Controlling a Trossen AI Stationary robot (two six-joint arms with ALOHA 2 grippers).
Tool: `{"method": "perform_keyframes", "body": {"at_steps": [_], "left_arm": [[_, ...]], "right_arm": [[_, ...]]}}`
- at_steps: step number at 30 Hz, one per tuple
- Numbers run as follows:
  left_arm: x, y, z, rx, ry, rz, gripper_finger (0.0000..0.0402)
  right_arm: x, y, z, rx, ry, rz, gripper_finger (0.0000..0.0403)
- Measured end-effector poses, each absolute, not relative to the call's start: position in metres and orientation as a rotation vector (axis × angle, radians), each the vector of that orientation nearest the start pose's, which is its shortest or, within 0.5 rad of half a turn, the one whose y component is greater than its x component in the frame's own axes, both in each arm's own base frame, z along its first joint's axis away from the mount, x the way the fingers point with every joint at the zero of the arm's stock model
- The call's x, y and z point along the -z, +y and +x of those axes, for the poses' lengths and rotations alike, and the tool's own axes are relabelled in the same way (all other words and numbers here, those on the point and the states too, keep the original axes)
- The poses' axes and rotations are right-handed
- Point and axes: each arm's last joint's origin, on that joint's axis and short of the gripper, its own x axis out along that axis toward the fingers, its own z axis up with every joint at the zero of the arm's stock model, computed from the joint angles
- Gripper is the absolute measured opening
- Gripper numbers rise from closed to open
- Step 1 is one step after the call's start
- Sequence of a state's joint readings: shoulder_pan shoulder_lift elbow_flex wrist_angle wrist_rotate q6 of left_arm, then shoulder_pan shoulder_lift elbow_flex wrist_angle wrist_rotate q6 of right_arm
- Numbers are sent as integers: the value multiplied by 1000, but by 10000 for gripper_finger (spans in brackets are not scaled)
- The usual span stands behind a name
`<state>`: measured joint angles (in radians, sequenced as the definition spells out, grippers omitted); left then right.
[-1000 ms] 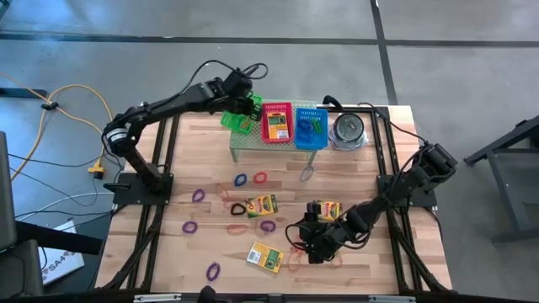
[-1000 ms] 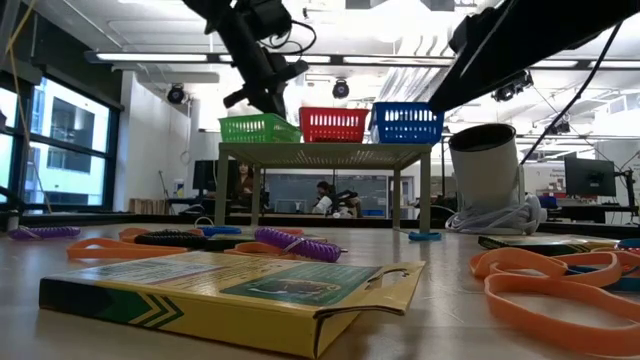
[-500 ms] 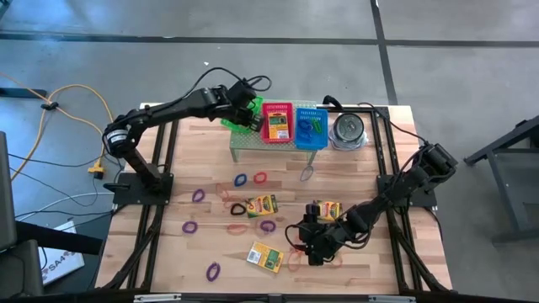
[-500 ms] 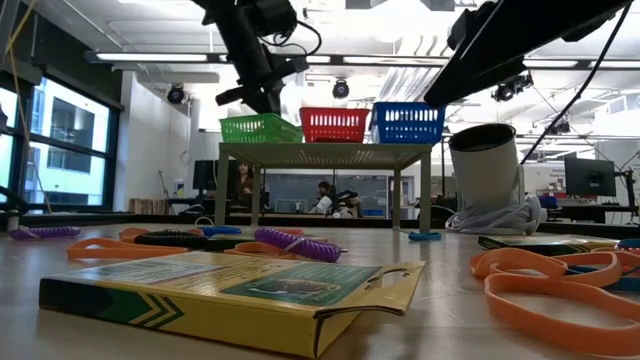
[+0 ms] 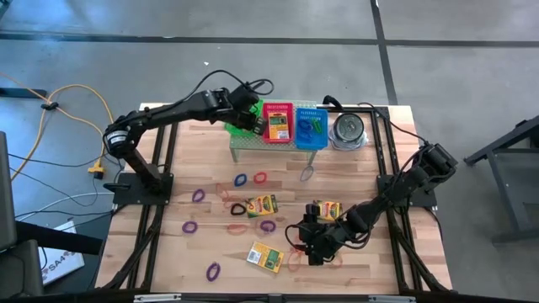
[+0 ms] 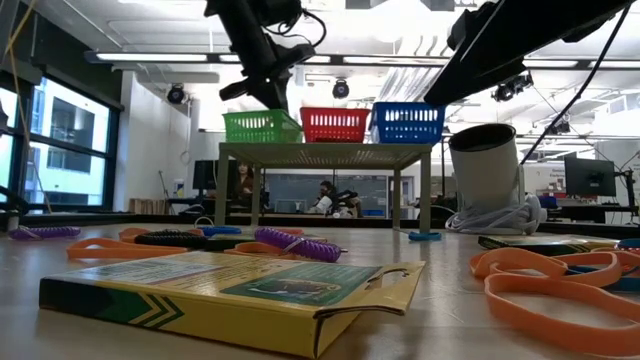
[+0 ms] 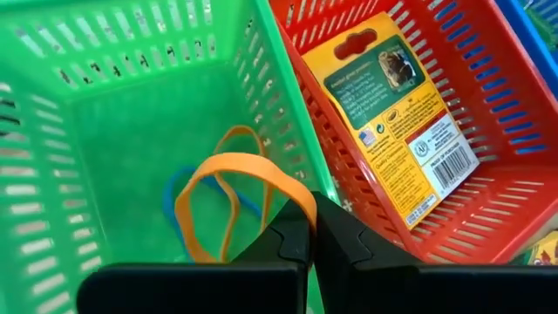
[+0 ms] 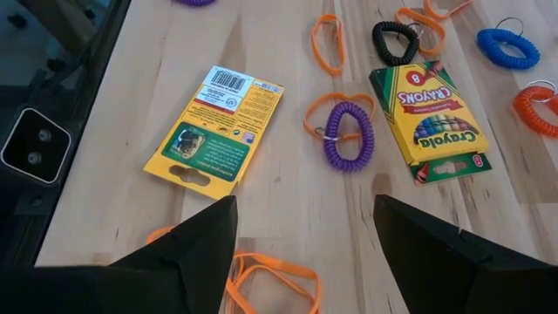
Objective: Pick & Place Office Desk Supplies
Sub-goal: Put the orange rubber band into the green bin on the shelf
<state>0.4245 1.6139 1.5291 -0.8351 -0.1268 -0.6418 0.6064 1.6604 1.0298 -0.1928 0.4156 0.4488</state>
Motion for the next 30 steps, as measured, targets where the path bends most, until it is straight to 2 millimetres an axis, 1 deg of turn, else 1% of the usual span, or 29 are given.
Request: {"method": "perform_keyframes", "body": {"at_steps": [6, 11, 15, 18, 24, 27, 30], "left_arm": [[-327, 139, 306, -823, 749, -772, 0], [-328, 135, 308, -804, 757, -750, 1], [-331, 138, 307, -817, 737, -749, 10], [-331, 142, 305, -851, 717, -787, 19], [-331, 144, 304, -844, 726, -762, 22], [-331, 143, 305, -811, 752, -706, 23], [-331, 136, 308, -692, 806, -624, 23]], "right_arm": [[-201, 185, 287, -21, 737, 30, 260], [-201, 185, 287, -21, 737, 31, 260], [-201, 185, 287, -21, 737, 31, 260], [-201, 185, 287, -21, 737, 30, 260], [-201, 185, 287, -22, 737, 28, 260], [-201, 185, 287, -22, 737, 28, 260], [-201, 185, 287, -22, 737, 28, 260]]}}
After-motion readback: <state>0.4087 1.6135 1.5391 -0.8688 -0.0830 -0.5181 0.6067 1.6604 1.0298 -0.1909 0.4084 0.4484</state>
